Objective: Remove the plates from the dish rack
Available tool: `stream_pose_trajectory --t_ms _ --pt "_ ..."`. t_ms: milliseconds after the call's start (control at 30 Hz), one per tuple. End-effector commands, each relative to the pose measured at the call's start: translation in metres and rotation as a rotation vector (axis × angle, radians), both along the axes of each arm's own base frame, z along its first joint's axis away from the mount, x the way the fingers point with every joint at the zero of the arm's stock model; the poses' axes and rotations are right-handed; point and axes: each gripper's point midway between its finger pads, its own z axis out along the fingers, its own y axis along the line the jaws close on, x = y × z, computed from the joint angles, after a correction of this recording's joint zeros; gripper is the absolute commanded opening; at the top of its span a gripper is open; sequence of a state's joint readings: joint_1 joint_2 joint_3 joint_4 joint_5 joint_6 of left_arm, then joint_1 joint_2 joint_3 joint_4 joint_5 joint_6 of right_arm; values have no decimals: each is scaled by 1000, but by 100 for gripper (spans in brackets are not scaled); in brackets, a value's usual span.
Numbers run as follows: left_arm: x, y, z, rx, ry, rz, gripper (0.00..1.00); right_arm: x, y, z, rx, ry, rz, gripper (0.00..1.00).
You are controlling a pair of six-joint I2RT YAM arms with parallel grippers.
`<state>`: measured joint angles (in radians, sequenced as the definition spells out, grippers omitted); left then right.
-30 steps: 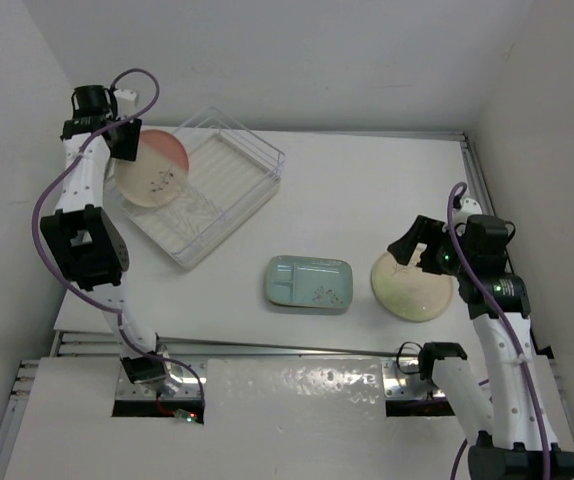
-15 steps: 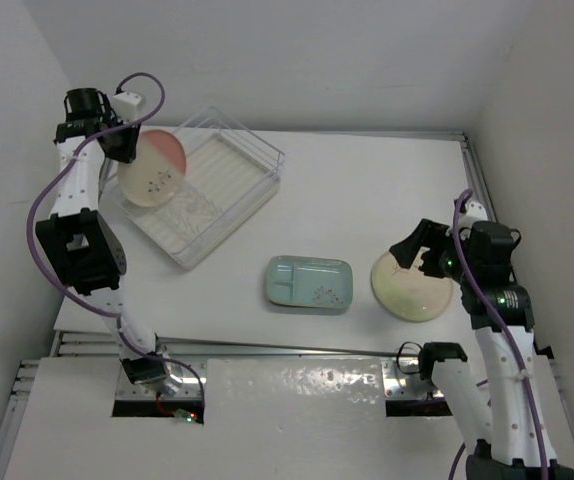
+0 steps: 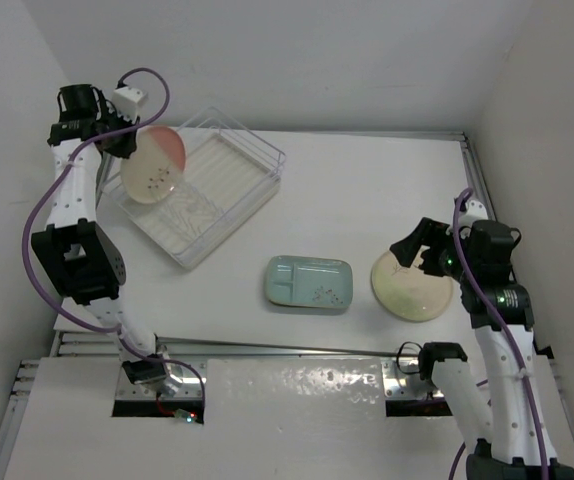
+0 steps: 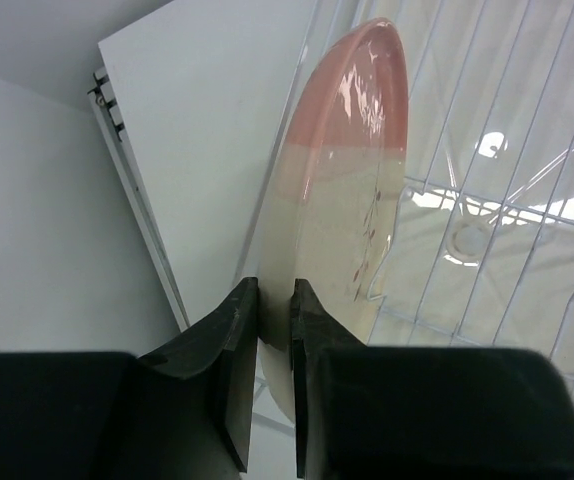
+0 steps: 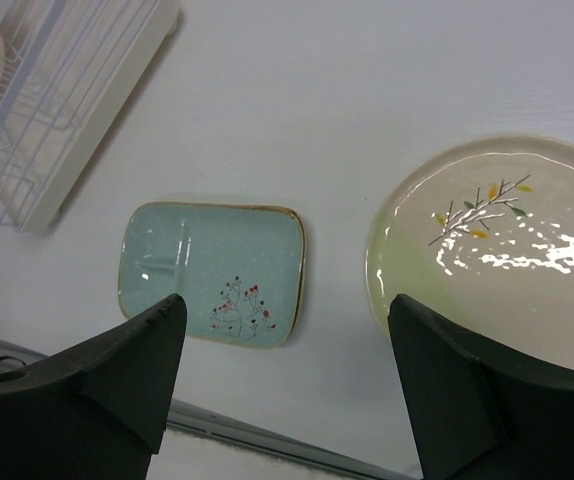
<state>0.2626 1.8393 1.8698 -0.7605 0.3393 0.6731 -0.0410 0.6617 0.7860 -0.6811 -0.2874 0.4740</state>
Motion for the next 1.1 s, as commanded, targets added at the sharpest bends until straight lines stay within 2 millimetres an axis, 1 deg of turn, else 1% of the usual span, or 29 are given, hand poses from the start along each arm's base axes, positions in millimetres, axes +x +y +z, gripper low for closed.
stream_pose_trajectory --t_ms 0,100,133,200,233,300,467,667,767,800,867,900,933,967,1000,1033,1067 --pt "10 -10 45 -6 -138 -30 0 8 -3 18 -23 -76 -6 81" --pt "15 -11 80 -12 -242 -17 0 9 -1 16 -12 -77 -4 80" --pt "19 -10 108 -2 -332 -6 0 10 0 15 -6 -75 0 80" --pt "21 -8 138 -16 -421 34 0 14 2 15 4 -77 6 79" --pt "21 -8 160 -9 -484 36 0 15 2 17 8 -81 8 78" --pt "19 -9 175 -16 -512 40 0 19 2 19 8 -78 11 78" --pt "13 -8 178 -14 -517 52 0 25 0 20 -19 -89 18 79" --pt "9 -17 183 -46 -525 22 0 29 3 18 -18 -90 44 79" --pt "8 -20 195 -55 -558 15 0 34 6 19 1 -93 52 79" --pt "7 -22 206 -62 -583 12 0 35 8 19 9 -95 60 79" --pt "6 -27 217 -117 -600 16 0 40 11 22 31 -100 67 78" --pt "2 -35 231 -148 -624 -15 0 42 13 24 41 -104 73 78" --pt "0 -42 235 -210 -624 -20 0 45 16 27 63 -109 78 77" --pt "-3 -57 240 -256 -622 -71 0 51 16 28 71 -107 79 75" --pt "-7 -67 243 -288 -619 -95 0 56 17 37 77 -123 79 75" --pt "-10 -78 243 -315 -608 -124 0 61 17 41 76 -126 80 74" --pt "-13 -100 240 -335 -591 -176 0 66 17 46 78 -133 80 74"
